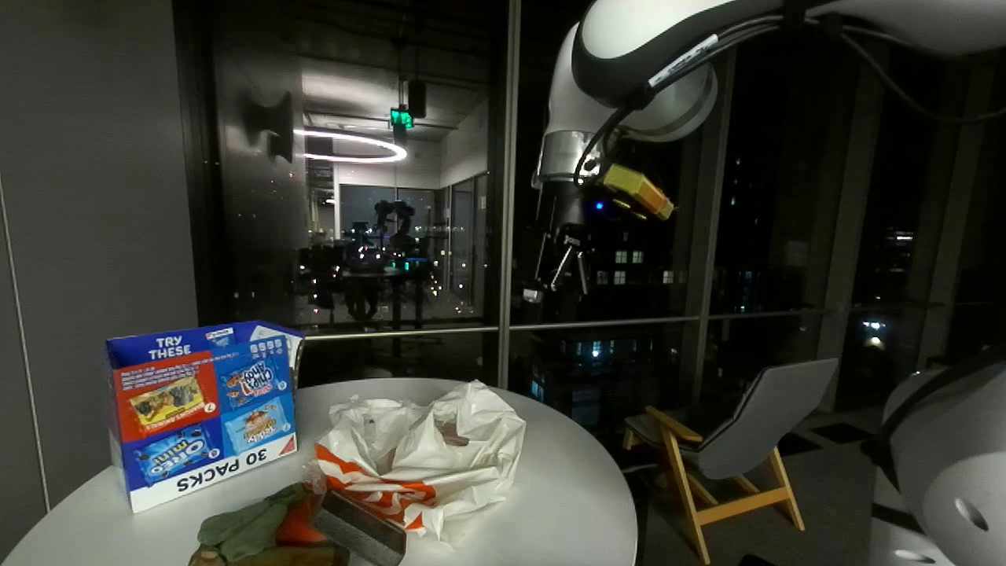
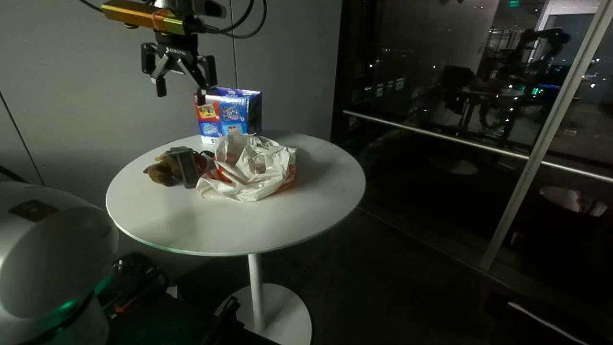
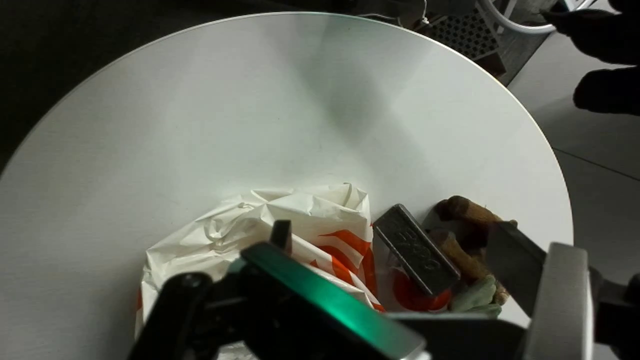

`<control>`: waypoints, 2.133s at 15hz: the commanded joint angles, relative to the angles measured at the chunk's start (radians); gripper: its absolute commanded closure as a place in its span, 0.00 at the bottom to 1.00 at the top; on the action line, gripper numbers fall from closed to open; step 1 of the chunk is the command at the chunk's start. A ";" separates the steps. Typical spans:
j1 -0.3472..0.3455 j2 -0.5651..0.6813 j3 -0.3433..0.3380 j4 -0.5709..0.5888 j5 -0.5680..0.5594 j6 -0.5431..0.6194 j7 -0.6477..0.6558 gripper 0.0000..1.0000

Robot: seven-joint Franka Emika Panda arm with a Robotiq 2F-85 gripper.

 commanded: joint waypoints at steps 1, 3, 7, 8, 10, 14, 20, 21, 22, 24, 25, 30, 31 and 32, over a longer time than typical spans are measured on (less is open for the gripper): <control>-0.013 0.001 0.010 0.003 0.006 -0.004 -0.006 0.00; -0.013 0.004 0.012 -0.009 0.006 0.015 -0.009 0.00; 0.000 0.112 0.035 -0.042 0.059 0.190 0.017 0.00; 0.000 0.147 0.048 -0.046 0.062 0.253 0.025 0.00; -0.015 0.240 0.091 -0.043 0.019 0.391 0.078 0.00; -0.073 0.428 0.187 -0.002 -0.196 0.633 0.287 0.00; -0.134 0.633 0.217 0.123 -0.722 0.663 0.750 0.00; -0.118 0.659 0.203 0.143 -0.749 0.651 0.769 0.00; -0.103 0.679 0.188 0.154 -0.774 0.657 0.783 0.00; -0.077 0.721 0.168 0.177 -0.779 0.675 0.794 0.00; -0.063 0.744 0.161 0.186 -0.762 0.695 0.781 0.00; 0.005 0.840 0.102 0.268 -0.805 0.682 0.851 0.00; 0.018 0.855 0.086 0.283 -0.827 0.677 0.877 0.00; 0.031 0.868 0.069 0.297 -0.861 0.673 0.899 0.00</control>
